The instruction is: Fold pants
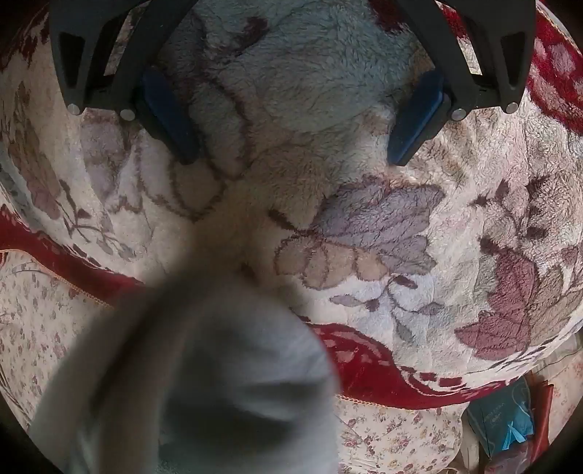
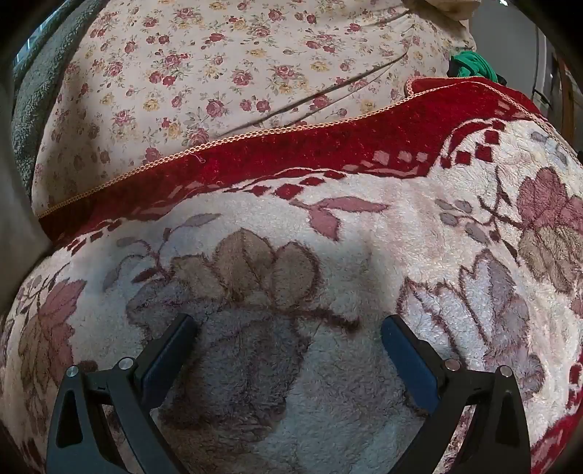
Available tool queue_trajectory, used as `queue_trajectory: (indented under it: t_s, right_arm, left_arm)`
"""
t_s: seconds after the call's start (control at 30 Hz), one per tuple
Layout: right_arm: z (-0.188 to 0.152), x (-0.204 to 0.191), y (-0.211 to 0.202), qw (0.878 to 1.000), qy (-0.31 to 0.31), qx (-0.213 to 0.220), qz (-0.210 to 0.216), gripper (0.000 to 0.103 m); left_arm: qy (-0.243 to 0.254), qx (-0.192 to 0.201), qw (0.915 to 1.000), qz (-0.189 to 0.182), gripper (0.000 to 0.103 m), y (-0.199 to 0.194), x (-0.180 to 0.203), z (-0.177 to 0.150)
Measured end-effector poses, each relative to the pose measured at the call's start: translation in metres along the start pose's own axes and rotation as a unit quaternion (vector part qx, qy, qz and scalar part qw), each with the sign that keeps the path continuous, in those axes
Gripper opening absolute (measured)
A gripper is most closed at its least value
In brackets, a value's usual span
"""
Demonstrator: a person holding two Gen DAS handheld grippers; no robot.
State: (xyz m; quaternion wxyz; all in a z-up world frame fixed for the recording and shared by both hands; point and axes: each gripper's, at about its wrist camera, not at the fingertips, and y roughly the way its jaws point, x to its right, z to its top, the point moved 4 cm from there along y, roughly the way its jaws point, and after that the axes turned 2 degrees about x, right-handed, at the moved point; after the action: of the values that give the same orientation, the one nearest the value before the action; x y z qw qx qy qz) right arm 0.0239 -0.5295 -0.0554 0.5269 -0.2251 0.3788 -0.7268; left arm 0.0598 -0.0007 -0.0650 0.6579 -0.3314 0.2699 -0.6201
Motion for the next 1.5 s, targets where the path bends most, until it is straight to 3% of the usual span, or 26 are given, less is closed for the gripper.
queue_trajectory:
  t_s: [1.5]
  right_arm:
    - [0.002, 0.0, 0.013, 1.0, -0.001, 0.0, 0.0, 0.103]
  left_arm:
    - [0.0, 0.0, 1.0, 0.0, 0.103, -0.001, 0.001, 0.0]
